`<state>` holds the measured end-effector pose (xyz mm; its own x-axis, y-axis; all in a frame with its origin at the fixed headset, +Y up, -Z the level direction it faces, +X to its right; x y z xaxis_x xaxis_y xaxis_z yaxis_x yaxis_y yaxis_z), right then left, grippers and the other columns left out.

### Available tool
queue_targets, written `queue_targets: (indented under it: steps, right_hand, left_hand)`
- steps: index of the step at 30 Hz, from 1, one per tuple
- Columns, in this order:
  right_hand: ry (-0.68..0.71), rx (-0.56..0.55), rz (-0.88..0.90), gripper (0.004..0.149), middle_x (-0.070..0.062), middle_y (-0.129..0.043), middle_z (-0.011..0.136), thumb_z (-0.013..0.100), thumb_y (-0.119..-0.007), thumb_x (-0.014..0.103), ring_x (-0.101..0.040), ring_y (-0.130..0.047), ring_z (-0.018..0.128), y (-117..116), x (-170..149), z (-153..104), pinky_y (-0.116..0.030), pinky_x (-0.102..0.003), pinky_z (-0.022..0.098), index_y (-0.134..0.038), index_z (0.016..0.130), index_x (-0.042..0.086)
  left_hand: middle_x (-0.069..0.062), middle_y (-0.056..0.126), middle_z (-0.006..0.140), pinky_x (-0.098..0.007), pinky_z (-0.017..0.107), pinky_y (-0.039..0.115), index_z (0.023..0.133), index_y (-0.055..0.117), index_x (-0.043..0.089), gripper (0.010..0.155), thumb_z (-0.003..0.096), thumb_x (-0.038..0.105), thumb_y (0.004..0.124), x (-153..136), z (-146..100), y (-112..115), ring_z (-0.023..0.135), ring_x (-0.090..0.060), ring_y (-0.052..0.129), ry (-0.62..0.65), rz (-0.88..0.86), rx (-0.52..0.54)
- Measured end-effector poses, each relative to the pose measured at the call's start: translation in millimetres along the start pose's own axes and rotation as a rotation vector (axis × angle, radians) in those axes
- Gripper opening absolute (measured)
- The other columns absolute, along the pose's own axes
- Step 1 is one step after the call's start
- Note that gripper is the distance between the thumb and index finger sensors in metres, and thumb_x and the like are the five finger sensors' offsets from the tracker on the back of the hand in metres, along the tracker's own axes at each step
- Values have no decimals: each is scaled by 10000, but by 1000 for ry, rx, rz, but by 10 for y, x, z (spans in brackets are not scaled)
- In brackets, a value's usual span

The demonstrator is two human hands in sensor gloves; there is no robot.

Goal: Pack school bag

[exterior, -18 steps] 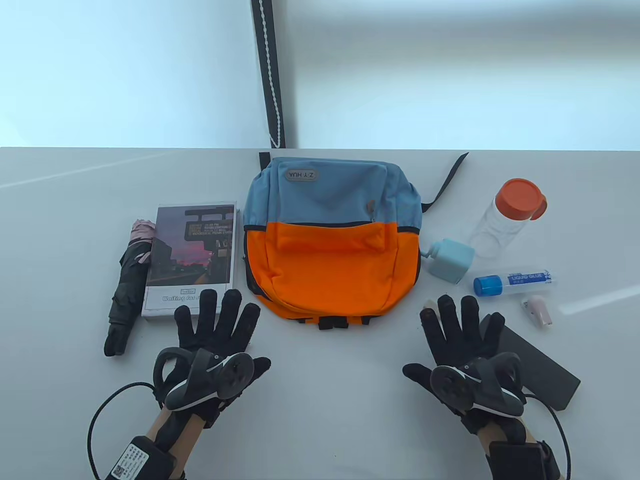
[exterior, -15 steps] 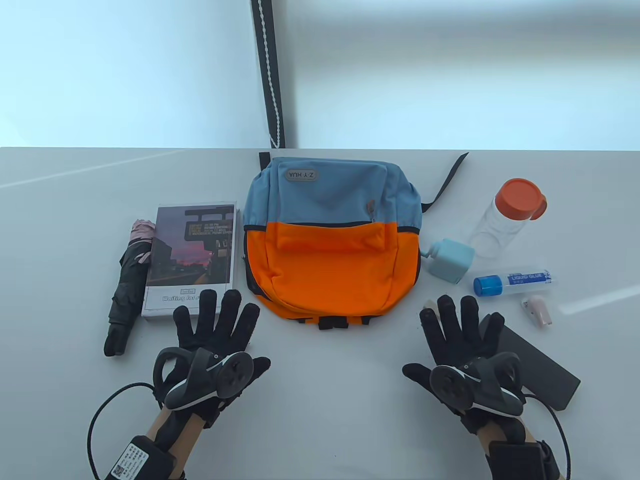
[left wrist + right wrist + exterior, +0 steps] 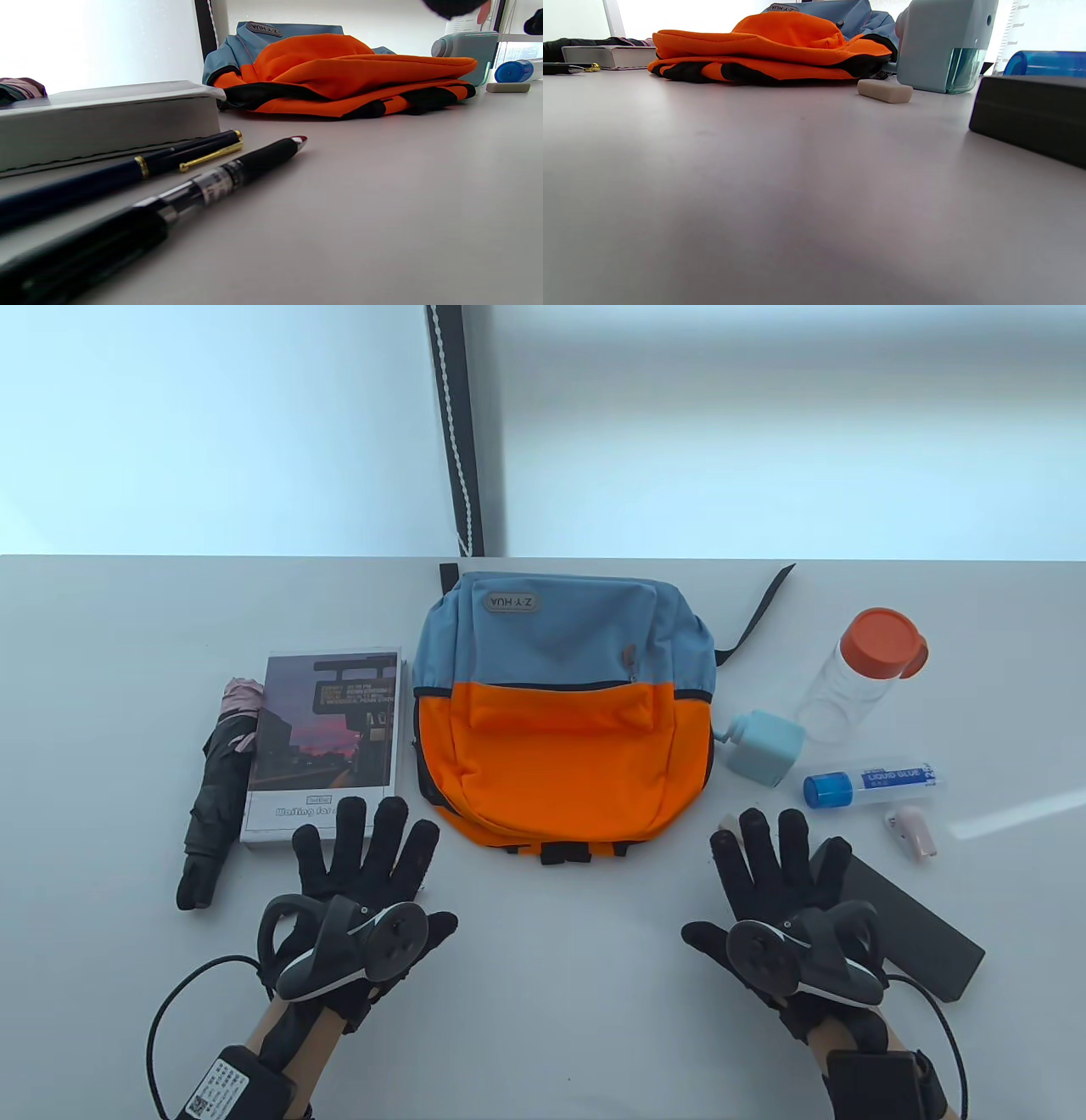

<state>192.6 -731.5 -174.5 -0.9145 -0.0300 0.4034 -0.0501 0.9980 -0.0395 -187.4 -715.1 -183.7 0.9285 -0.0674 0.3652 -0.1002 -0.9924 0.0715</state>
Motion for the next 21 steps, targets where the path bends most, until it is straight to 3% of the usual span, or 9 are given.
queue_targets:
  steps: [5, 9, 16, 21]
  right_hand:
    - [-14, 1, -8, 987, -436, -173, 1226, 545, -500, 658, -741, -74, 1003, 17, -1, 43, -179, -931, 541, -168, 1181, -19]
    - [-50, -36, -37, 988, -428, -204, 1235, 540, -523, 653, -738, -143, 1038, 200, -73, 42, -247, -934, 584, -182, 1183, -16]
    - [-163, -2, -90, 962, -423, -316, 1239, 539, -544, 631, -733, -313, 1073, 589, -642, -86, -396, -903, 642, -262, 1186, -23]
    - [-259, 90, -138, 963, -438, -429, 1222, 537, -592, 627, -726, -486, 1061, 481, -999, -272, -503, -868, 647, -323, 1181, -36]
  left_hand:
    - [-226, 79, 1205, -854, 590, 116, 1181, 195, 160, 962, 477, 694, 575, 2, 18, 21, 1031, -589, 30, 8, 18, -7]
    - [-224, 81, 1206, -854, 594, 120, 1180, 196, 159, 962, 476, 693, 576, -12, 27, 21, 1032, -588, 33, 7, 7, -9]
    - [-227, 82, 1205, -854, 595, 122, 1181, 197, 156, 961, 478, 691, 577, -35, 28, 22, 1031, -588, 31, 3, -6, -8]
    - [-225, 81, 1205, -853, 597, 123, 1181, 197, 157, 961, 478, 691, 577, -38, 32, 23, 1032, -586, 32, 3, -2, -12]
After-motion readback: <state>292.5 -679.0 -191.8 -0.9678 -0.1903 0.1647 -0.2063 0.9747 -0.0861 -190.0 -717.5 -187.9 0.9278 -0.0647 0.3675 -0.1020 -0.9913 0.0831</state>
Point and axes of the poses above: the tracker on the back of each hand, its own x axis roughly to the thumb side, its own z axis roughly from the wrist to the fingertips, y = z × x, the point moved 2 cm from there along z, roughly from the wrist to the fingertips
